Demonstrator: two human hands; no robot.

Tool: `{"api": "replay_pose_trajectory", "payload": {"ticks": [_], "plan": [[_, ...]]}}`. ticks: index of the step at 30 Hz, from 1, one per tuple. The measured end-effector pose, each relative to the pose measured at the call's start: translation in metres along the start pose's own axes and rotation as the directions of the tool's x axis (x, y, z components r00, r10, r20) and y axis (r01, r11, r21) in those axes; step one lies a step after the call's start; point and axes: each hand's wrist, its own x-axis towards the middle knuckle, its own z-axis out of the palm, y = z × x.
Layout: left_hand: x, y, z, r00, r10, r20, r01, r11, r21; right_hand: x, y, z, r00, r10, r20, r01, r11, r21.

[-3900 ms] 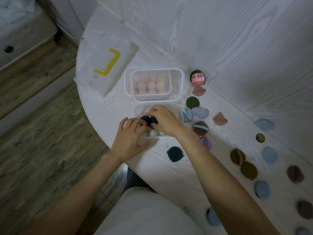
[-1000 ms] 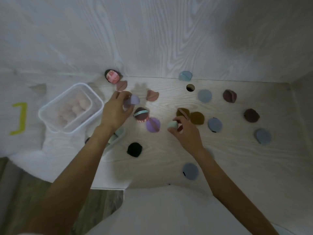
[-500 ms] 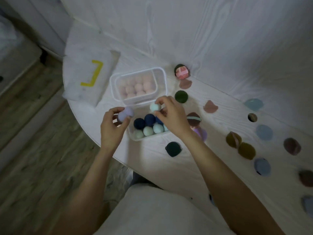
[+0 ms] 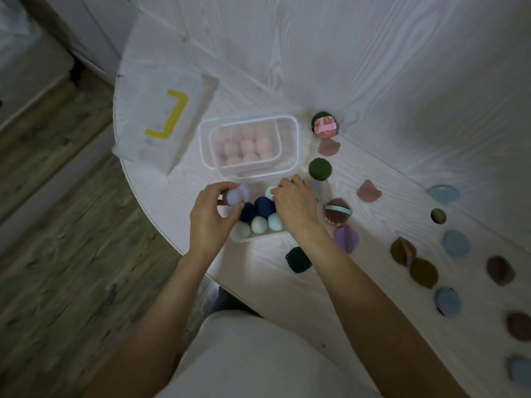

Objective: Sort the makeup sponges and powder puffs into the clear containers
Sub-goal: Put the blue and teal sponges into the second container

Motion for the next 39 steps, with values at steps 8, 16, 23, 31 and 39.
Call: {"api": "replay_pose_trajectory", "payload": {"ticks": [8,16,23,31,39], "plan": [[0.018,0.002,0.016,0.953,0.289,0.095,-0.304,0.915,0.267,0.0,-0.004,0.008,1.0,0.023,0.0,-0.023,1.0,-0.014],[0.019,-0.014,0.037,0.947,0.255,0.196,-0.312,0.88,0.359,-0.004,-0.001,0.017,0.992,0.054,-0.112,-0.046,0.996,0.075],[0.027,-0.01,0.047,0.921,0.034,0.388,-0.283,0.741,0.609,-0.003,0.005,0.019,0.991,0.049,-0.128,-0.036,0.994,0.1],[0.033,-0.01,0.046,0.907,-0.013,0.422,-0.261,0.769,0.584,-0.007,0.003,0.022,0.979,0.078,-0.187,-0.051,0.988,0.146],[0.022,0.003,0.007,0.965,0.165,0.205,-0.229,0.911,0.343,-0.02,0.014,0.004,0.926,0.162,-0.342,-0.007,0.911,0.413]]}}
